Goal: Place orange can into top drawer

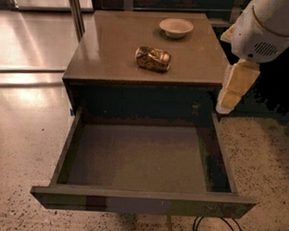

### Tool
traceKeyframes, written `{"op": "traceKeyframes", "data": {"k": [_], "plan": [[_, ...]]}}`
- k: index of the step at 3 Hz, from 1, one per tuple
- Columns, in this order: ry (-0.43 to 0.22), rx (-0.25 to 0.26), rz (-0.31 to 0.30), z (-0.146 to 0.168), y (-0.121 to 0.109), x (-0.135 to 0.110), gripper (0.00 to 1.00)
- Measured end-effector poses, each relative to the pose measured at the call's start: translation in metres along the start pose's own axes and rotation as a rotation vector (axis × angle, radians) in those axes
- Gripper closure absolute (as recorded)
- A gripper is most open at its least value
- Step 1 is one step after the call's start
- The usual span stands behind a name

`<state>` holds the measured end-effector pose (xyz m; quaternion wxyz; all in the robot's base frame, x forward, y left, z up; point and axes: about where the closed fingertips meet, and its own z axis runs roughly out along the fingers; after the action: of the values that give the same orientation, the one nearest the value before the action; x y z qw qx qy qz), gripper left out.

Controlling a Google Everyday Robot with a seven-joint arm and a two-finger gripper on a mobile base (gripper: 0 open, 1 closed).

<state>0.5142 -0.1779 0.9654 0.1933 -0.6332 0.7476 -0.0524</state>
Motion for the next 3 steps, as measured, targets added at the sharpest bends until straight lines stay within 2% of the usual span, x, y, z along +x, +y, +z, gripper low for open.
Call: {"op": "traceKeyframes", "data": {"k": [1, 2, 3], "plan": [[-0.022, 0.020, -0.045, 0.030, -0.047, -0.025, 0.00], [-0.046, 0.018, -0.023, 0.064, -0.093, -0.030, 0.00], [-0.105, -0.073, 0.028, 0.111, -0.121, -0.035, 0.00]]}}
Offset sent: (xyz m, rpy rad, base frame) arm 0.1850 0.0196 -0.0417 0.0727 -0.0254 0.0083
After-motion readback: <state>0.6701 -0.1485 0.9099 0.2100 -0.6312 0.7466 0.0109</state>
